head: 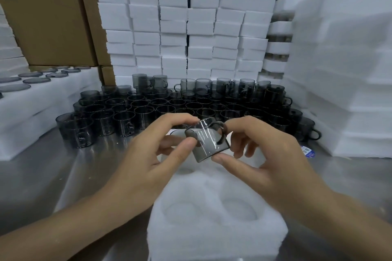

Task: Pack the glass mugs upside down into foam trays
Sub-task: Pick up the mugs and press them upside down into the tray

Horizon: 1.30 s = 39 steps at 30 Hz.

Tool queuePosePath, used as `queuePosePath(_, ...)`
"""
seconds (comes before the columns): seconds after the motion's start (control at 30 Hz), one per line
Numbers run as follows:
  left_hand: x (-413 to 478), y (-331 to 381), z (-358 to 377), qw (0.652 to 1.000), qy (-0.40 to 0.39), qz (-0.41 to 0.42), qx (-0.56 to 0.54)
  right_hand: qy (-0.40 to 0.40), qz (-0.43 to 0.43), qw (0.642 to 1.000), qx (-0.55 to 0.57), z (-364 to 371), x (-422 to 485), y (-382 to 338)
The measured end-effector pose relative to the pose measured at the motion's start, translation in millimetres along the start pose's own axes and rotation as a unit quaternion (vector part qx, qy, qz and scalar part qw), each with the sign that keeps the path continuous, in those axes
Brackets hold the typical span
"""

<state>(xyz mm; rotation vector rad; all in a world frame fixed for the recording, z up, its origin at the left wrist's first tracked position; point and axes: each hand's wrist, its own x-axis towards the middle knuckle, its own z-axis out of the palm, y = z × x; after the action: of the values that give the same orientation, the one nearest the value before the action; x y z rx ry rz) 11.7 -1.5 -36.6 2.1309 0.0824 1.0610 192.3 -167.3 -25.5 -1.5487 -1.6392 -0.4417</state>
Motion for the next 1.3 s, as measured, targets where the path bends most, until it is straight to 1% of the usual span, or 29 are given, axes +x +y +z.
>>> queuePosePath(0.07,0.0,-1.0,1.0,1.0,0.003,-0.002,-0.006,0.0,-0.005,1.0,-0.018,-0.3,0.1,-1.2)
queuePosePath(0.13,0.3,-0.8,0.7,1.0,0.007,-0.006,-0.012,-0.007,0.014,1.0,-0.017,-0.4,0.5,-3.5)
queuePosePath(0.23,1.0,2.2,-1.6,0.999,0.0,-0.006,-0.038,-0.022,0.083,0.996,0.036,0.4,0.4,-6.2)
queuePosePath(0.33,-0.7,5.2,-0.4,0.999,-0.026,0.018,-0.043,-0.037,0.133,0.986,0.091,1.6,-0.3,-7.2)
queuePosePath(0.4,-1.2,7.5,2.0,0.998,-0.034,0.024,-0.042,-0.036,0.143,0.984,0.098,2.0,0.0,-8.9)
queuePosePath(0.5,-0.4,7.4,2.9,0.999,-0.01,0.014,-0.036,-0.016,0.152,0.984,0.087,2.0,-0.2,-10.9)
queuePosePath(0.6,-0.5,7.4,1.9,0.999,0.02,-0.004,-0.027,0.005,0.138,0.988,0.075,1.9,-1.4,-13.4)
queuePosePath(0.67,-0.9,8.2,1.8,0.999,0.031,-0.013,-0.021,0.002,0.123,0.99,0.074,1.6,-1.5,-16.0)
queuePosePath(0.77,-0.9,10.4,1.4,0.999,0.037,-0.019,-0.004,-0.049,0.097,0.992,0.056,-1.2,-2.5,-18.8)
queuePosePath(0.87,-0.2,11.4,0.9,0.999,0.026,-0.034,-0.008,-0.118,0.08,0.99,-0.02,-6.5,-3.1,-21.2)
queuePosePath(0.93,-0.6,11.8,0.5,0.999,0.013,-0.042,-0.028,-0.146,0.079,0.984,-0.062,-7.5,-1.6,-22.9)
queuePosePath(0.97,-0.4,13.0,0.3,0.999,0.008,-0.043,-0.031,-0.152,0.082,0.983,-0.065,-7.3,-0.8,-23.1)
queuePosePath(1.03,0.3,16.1,0.4,0.999,-0.004,-0.03,-0.031,-0.161,0.094,0.982,-0.04,-6.8,0.6,-22.1)
queuePosePath(1.13,0.6,17.9,1.5,0.997,-0.024,-0.024,-0.074,-0.17,0.125,0.977,0.026,-5.9,2.0,-21.2)
queuePosePath(1.3,-2.7,11.7,3.7,0.996,-0.024,-0.028,-0.081,-0.096,0.161,0.977,0.097,-1.4,0.0,-20.0)
